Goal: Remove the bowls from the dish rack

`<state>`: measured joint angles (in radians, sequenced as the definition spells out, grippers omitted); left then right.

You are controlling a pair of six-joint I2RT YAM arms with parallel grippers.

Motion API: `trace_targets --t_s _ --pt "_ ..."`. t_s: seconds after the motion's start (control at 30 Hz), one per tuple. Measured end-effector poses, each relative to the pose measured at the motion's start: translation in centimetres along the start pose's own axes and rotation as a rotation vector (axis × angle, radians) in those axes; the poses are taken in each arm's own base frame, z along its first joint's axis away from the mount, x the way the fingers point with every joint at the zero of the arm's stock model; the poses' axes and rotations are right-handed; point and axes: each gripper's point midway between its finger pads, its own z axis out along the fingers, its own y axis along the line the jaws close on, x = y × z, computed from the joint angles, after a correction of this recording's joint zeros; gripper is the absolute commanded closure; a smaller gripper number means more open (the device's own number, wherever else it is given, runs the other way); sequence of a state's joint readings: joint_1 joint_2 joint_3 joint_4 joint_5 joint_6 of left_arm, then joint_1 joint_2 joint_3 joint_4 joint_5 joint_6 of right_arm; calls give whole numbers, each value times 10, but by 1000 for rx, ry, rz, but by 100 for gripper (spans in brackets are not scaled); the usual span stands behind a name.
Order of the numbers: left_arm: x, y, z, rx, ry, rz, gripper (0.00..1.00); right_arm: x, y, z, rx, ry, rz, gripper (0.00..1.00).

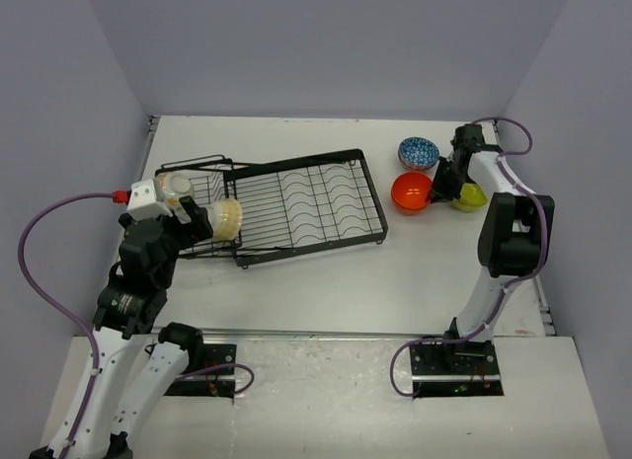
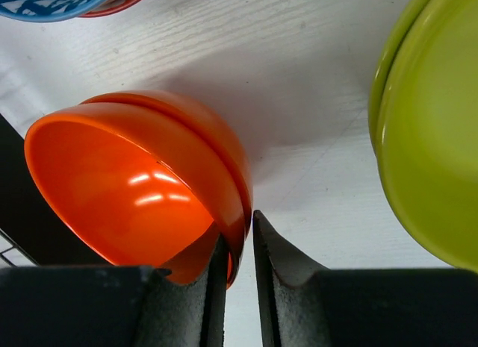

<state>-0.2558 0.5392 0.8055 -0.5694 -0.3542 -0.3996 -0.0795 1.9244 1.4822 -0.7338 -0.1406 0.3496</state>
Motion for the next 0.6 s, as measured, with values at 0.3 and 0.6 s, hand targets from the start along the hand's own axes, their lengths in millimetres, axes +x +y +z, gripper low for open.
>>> trace_targets --t_s 0.3,0.6 --pt "0 0 0 1 -1 0 0 0 5 -5 -24 -4 2 80" --pt "0 0 0 1 -1 -1 0 2 9 -4 -48 2 4 81"
